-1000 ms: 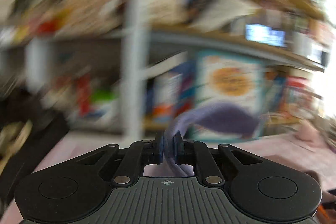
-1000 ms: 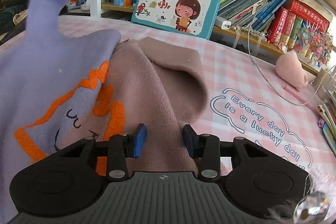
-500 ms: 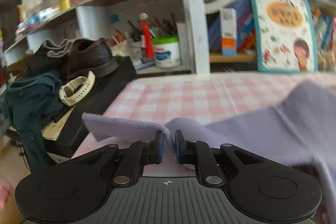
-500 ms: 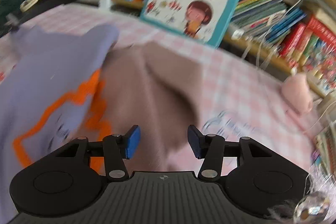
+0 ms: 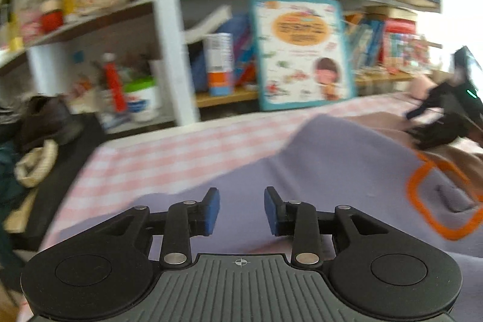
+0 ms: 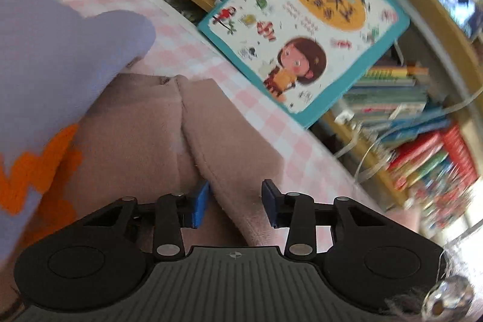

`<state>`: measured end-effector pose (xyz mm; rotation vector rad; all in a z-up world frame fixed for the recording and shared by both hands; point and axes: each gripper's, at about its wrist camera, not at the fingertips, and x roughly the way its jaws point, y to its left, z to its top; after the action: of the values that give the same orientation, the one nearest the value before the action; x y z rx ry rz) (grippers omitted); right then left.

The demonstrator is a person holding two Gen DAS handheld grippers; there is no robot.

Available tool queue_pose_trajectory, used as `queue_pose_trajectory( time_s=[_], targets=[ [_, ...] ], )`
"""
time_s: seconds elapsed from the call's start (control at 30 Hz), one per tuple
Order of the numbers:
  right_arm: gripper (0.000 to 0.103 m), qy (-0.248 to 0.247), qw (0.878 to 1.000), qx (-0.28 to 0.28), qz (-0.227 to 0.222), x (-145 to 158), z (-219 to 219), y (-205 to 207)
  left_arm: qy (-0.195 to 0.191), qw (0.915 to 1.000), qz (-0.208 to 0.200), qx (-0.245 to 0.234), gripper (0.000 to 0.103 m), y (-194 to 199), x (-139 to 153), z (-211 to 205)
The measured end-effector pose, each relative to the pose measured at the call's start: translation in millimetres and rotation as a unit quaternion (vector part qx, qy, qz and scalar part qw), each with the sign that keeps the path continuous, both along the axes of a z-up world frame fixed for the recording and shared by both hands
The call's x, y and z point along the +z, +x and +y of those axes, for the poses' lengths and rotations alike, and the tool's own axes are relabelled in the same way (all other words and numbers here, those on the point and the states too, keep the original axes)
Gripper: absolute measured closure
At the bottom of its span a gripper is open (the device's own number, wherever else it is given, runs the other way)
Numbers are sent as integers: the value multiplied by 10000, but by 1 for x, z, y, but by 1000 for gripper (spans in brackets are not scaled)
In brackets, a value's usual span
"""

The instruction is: Fold clothes

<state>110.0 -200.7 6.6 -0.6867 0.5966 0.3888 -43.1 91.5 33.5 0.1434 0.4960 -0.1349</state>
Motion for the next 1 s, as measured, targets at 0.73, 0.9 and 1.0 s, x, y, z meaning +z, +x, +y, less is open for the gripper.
queue_pose_trajectory(
  time_s=[0.73,0.9,1.0],
  targets=[
    [102,3091,8309,-4381,-1485,46,-269,-61,373,9982,353,-302,59,21,-26,-23],
    [99,3328,8307,-4420,-621,17,-279,-65,430,9978,365,-340,58,22,-24,-30],
    [59,3432,8476,-4036,-301,14,-260,-71,417,9974,425,-396,57,19,-24,-32]
  ],
)
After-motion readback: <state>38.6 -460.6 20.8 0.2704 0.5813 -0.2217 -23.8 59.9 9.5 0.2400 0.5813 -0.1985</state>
